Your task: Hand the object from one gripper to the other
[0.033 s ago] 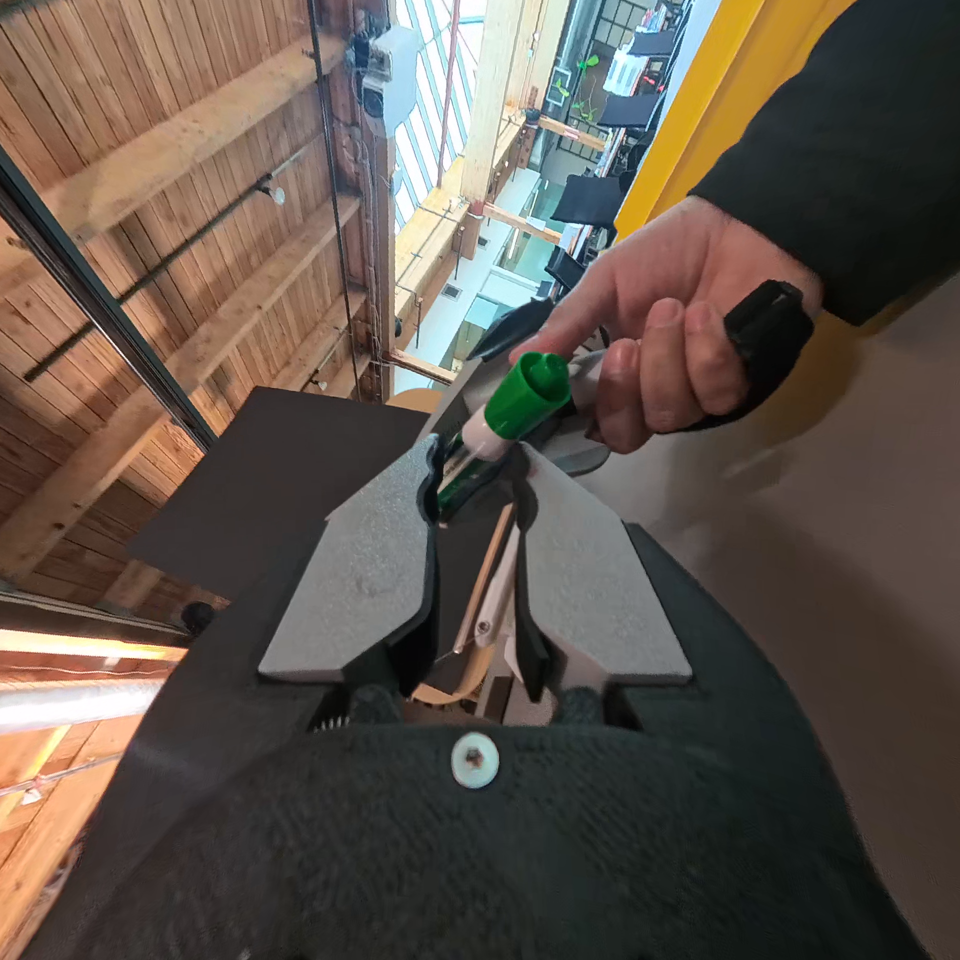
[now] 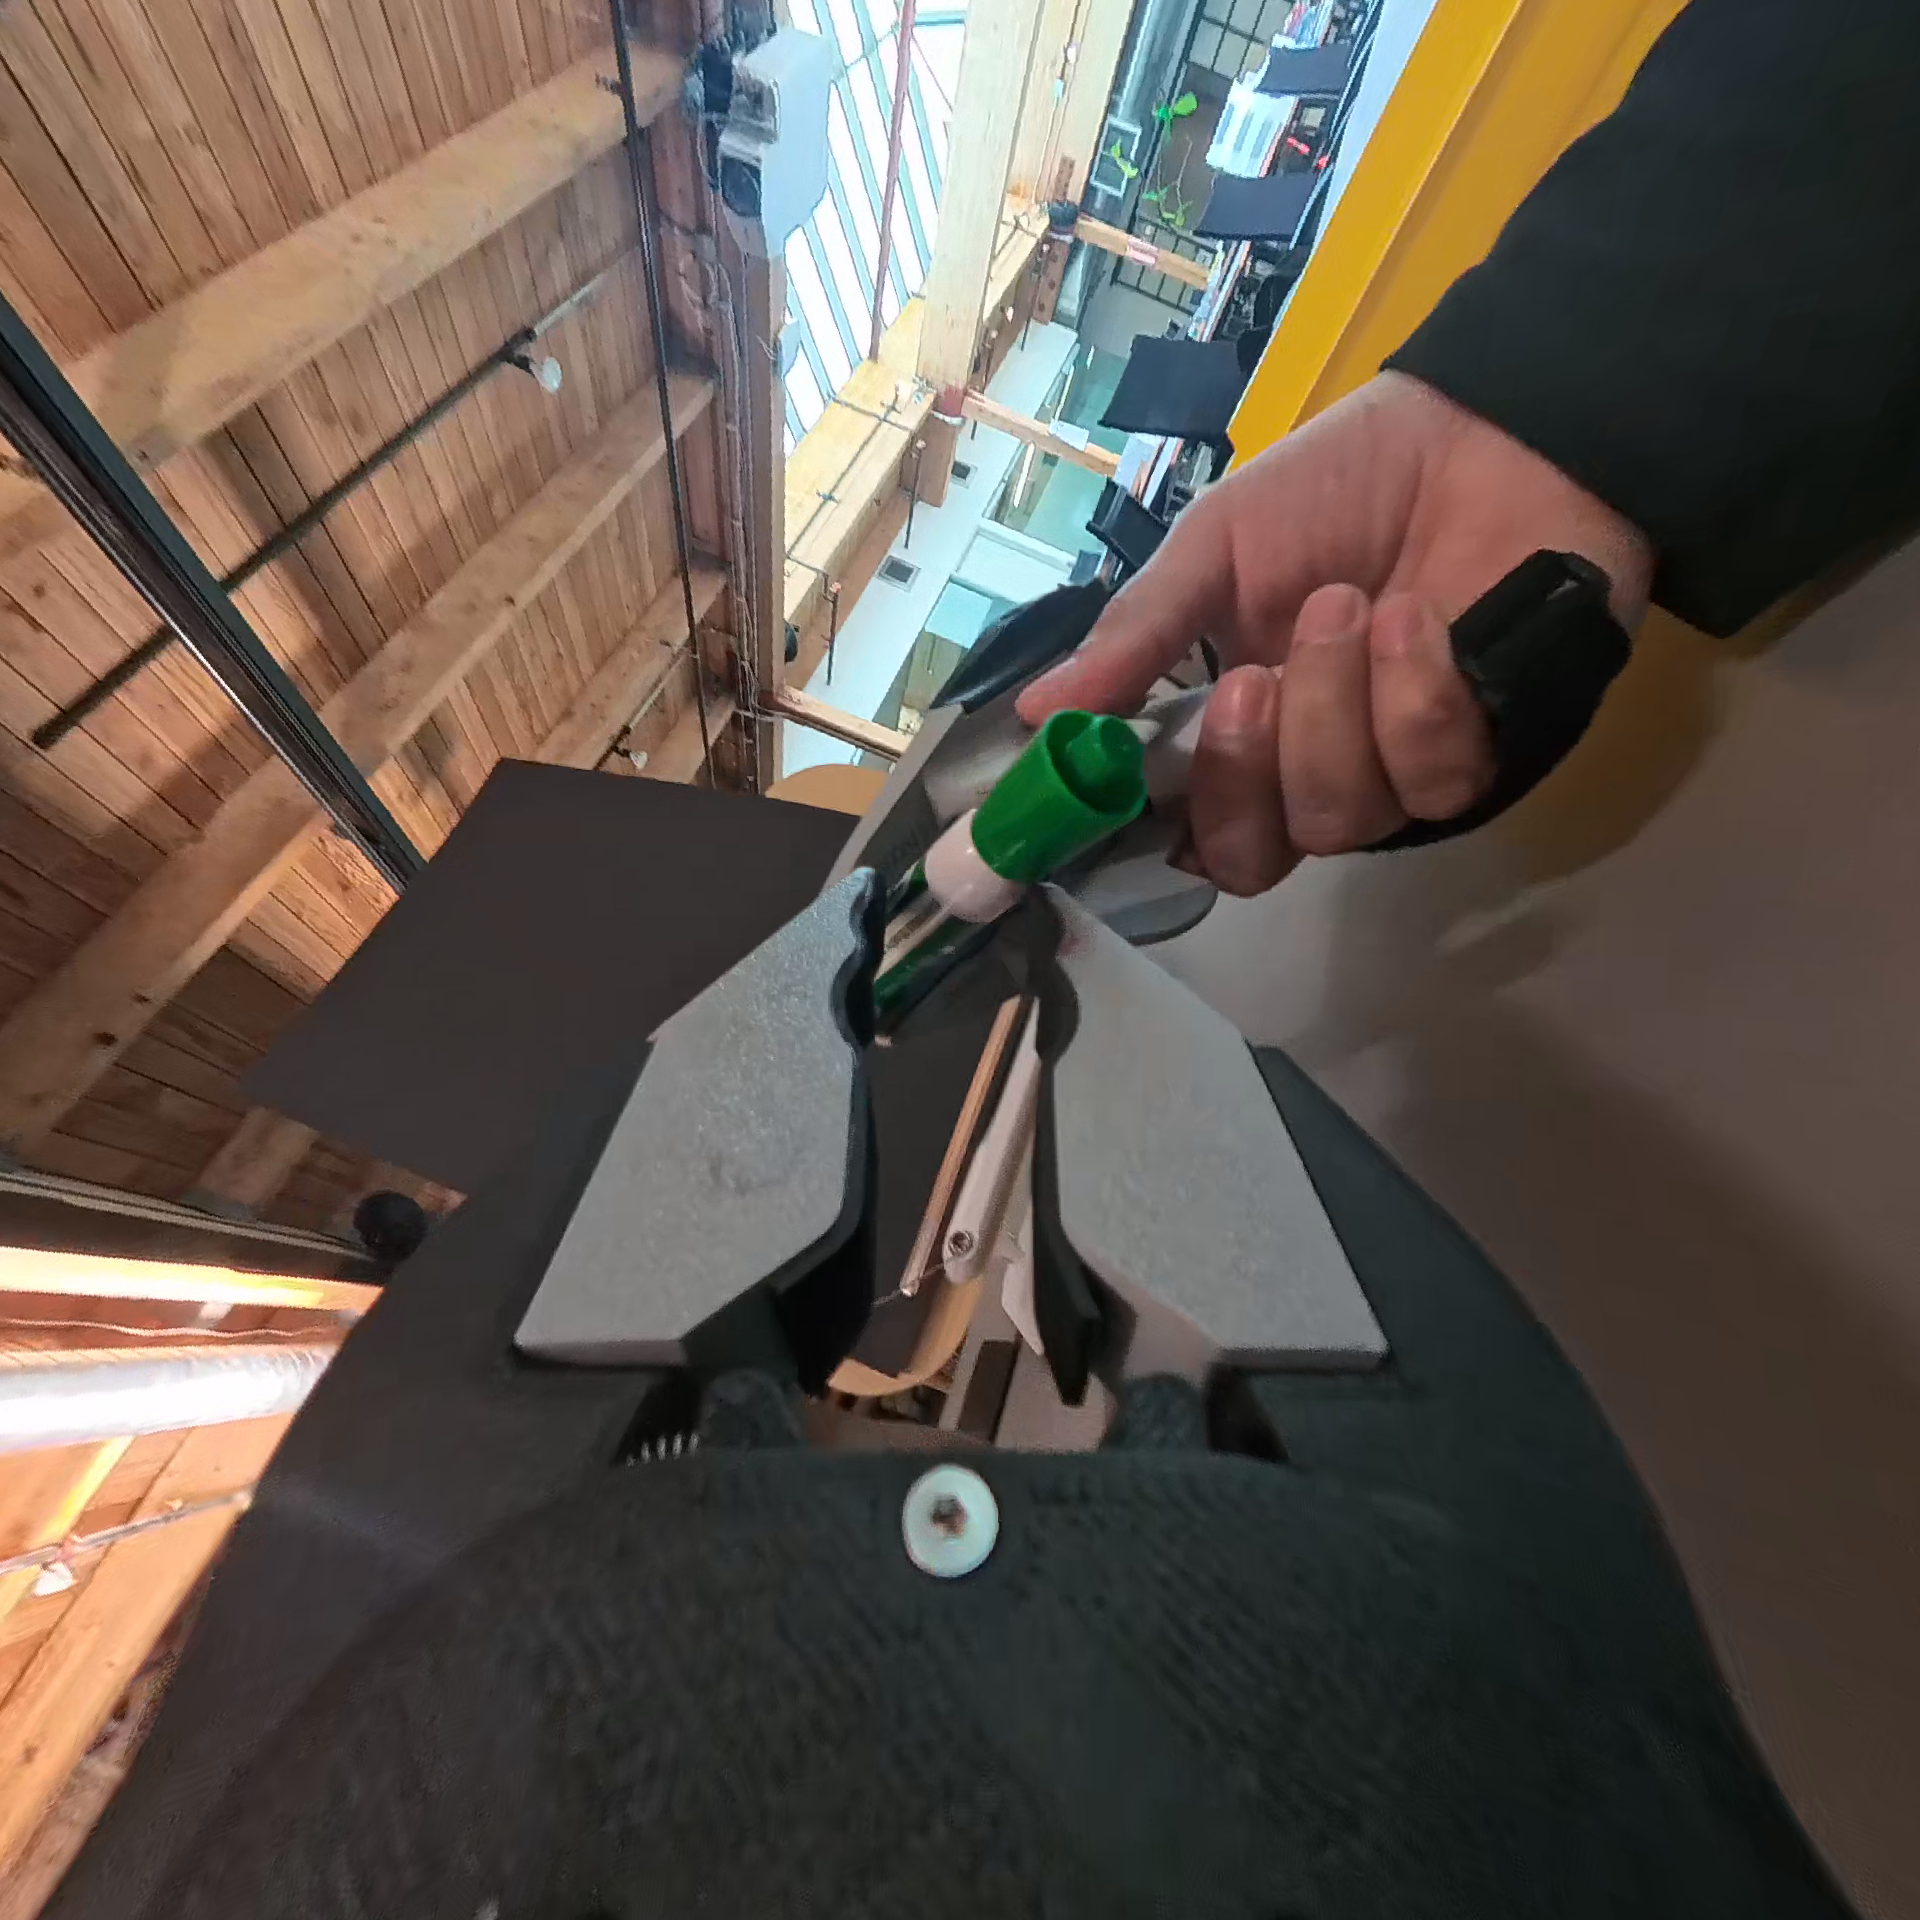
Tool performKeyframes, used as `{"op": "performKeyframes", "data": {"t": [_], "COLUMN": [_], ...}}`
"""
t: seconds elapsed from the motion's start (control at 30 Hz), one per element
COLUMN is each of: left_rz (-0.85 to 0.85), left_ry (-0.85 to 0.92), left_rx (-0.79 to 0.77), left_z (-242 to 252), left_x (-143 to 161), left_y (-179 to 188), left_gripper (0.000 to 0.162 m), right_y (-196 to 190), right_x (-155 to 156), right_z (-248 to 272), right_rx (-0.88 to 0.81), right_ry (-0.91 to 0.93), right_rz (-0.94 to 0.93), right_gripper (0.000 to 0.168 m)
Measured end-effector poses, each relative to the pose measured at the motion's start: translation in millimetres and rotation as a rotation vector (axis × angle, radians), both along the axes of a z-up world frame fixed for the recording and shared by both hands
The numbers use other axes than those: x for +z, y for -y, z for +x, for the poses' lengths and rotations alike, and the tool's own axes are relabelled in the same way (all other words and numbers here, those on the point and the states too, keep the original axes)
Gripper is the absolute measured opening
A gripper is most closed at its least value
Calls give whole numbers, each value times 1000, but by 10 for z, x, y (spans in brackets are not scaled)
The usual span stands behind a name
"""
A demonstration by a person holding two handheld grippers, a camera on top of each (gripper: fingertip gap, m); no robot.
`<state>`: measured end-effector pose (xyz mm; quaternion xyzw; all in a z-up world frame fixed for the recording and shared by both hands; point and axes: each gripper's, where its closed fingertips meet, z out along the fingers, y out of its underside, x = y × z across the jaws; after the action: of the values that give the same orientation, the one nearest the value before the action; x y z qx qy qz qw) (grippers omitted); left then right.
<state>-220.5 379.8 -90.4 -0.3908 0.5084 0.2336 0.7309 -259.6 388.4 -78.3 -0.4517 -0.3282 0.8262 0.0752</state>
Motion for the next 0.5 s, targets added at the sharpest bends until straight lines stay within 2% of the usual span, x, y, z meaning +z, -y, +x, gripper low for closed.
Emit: {"op": "performKeyframes", "data": {"t": [0.07,0.17,0.23,0.33,0.4,0.5], "left_rz": [-58,-131,-167,-336,-531,-763], "left_ry": [35,57,90,199,321,486], "left_rx": [8,40,54,18,-66,-208], "left_z": [-61,-236,-340,-417,-388,-320], "left_x": [-33,-82,-94,-188,-267,-287], "left_y": [-50,-141,-191,-255,-253,-190], "left_gripper": [31,24,25,25,27,35], "right_y": [-73,-182,-256,-370,-393,-318], "right_x": [37,192,233,311,277,196], "right_z": [6,111,155,206,179,90], "right_rx": [-56,-145,-210,-320,-414,-555], "right_ry": [-22,-97,-110,-143,-97,-16], "right_rz": [10,43,74,106,237,562], "right_gripper": [17,15,15,15,15,15]}}
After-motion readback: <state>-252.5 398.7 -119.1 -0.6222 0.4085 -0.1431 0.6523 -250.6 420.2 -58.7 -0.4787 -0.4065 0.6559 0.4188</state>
